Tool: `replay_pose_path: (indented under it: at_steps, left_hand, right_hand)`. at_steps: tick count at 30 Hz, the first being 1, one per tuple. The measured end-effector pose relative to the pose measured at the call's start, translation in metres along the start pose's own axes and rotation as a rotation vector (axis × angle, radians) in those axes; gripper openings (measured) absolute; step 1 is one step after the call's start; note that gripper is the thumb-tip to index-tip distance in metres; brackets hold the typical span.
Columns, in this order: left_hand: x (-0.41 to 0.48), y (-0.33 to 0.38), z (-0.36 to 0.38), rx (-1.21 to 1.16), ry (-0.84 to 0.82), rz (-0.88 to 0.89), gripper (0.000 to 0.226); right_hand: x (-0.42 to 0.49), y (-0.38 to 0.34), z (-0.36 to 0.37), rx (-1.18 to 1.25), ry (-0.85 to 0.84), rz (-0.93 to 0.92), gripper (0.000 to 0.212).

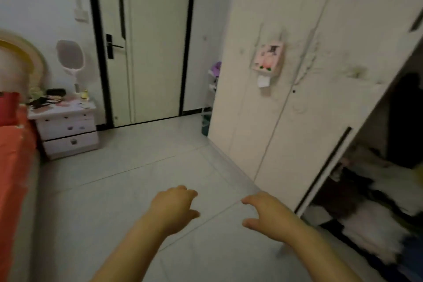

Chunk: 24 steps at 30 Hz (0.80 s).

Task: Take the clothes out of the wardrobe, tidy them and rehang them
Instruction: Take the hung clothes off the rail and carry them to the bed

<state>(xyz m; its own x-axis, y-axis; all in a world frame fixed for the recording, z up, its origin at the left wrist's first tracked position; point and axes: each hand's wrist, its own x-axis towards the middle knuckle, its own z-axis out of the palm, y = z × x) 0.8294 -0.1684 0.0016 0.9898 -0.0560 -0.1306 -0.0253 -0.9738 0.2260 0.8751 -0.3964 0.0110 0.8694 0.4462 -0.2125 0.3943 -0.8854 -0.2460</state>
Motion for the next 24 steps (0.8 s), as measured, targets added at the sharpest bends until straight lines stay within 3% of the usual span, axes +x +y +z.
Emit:
replay_pose_path:
  at_steps: [9,20,24]
  left_hand:
    - [0.113,0.272,0.027,0.043,-0.064,0.518,0.054]
    - [0.228,0.473,0.036,0.087,-0.019,0.907,0.046]
    - [0.29,0.528,0.034,0.072,0.01,1.021,0.056]
  right_hand:
    - [-0.113,0.226,-0.047,0.162,0.184,0.374,0.038]
    - [-0.154,0.401,-0.089,0.092,0.461,0.683,0.055]
    - [-0.136,0.464,-0.115,0.09,0.466,0.726,0.043]
